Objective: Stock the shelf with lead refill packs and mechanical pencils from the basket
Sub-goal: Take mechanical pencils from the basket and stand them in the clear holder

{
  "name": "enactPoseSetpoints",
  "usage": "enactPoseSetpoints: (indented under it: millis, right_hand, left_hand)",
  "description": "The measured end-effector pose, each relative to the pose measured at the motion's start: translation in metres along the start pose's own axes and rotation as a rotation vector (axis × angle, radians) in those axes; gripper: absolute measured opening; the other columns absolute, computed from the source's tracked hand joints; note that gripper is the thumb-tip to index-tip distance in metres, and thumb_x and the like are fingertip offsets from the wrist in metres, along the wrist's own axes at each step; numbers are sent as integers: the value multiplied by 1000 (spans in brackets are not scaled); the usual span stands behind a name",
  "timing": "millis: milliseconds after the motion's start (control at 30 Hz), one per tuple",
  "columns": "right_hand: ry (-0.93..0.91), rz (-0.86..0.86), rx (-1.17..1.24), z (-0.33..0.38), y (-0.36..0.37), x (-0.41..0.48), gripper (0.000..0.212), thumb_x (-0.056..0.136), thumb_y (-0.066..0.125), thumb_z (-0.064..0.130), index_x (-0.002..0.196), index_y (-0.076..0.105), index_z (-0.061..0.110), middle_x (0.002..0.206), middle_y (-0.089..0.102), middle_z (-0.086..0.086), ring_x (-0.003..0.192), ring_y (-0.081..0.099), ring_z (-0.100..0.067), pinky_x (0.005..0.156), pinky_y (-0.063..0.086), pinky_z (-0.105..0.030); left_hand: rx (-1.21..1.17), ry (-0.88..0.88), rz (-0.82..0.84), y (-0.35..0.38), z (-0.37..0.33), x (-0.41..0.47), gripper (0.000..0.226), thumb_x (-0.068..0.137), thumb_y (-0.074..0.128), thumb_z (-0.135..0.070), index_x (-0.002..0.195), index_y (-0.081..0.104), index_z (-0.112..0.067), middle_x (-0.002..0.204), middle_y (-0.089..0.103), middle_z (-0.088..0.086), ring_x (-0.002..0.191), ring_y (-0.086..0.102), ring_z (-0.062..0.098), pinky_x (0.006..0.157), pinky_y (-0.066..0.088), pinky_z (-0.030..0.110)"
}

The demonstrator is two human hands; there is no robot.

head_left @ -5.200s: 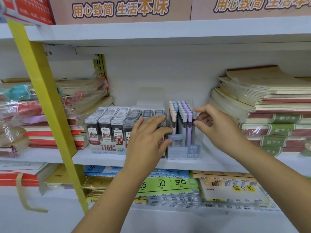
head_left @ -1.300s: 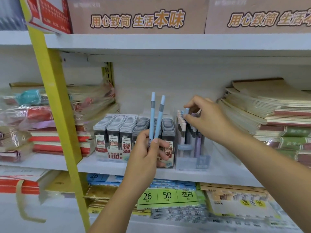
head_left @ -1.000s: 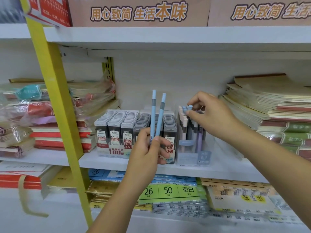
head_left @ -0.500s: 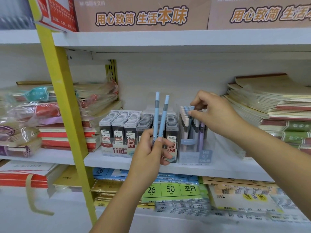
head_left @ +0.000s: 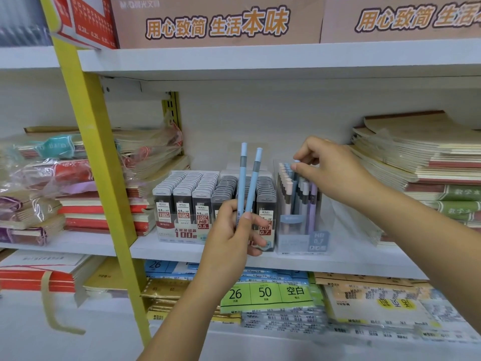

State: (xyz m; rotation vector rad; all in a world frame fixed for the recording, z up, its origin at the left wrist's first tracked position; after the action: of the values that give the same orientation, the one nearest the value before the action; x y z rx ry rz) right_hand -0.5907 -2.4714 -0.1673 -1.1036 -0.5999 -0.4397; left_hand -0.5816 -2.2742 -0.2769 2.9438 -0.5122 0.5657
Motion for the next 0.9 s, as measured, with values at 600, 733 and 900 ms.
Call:
enactPoseSetpoints:
  millis: [600, 733, 900]
  right_hand:
    - [24, -38, 52, 4, 4, 1, 11, 86, 71, 22, 85, 60, 22, 85, 65, 3, 83, 57, -12, 63, 35, -14]
    - [38, -6, -16, -3, 6, 0, 11, 87, 69, 27, 82, 61, 23, 83, 57, 9, 85, 52, -10, 62, 32, -14]
    - [62, 99, -122, -10, 13, 4, 23, 95, 56, 35, 86, 70, 19, 97, 53, 0, 104, 35, -16, 78, 22, -23]
  left_hand:
    - [15, -7, 7, 0, 3, 2, 12, 107, 42, -17, 113, 52, -21, 90, 74, -2, 64, 65, 11, 56, 57, 23]
    - [24, -9, 12, 1, 5, 2, 12, 107, 42, -18, 112, 52, -22, 90, 75, -3, 64, 65, 12, 56, 56, 23]
    - [14, -21, 30, 2, 4, 1, 12, 107, 43, -18, 110, 53, -22, 90, 75, -3, 65, 65, 12, 57, 57, 25]
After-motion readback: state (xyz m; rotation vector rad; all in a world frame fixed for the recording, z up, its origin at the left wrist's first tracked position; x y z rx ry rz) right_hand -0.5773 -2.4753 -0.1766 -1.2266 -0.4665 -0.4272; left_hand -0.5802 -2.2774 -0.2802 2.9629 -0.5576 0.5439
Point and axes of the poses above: each hand's wrist, its own x-axis towards the middle knuckle, its own y-axis out of the palm, z = x × y, the point moved 3 cm from there along x, towards the middle knuckle
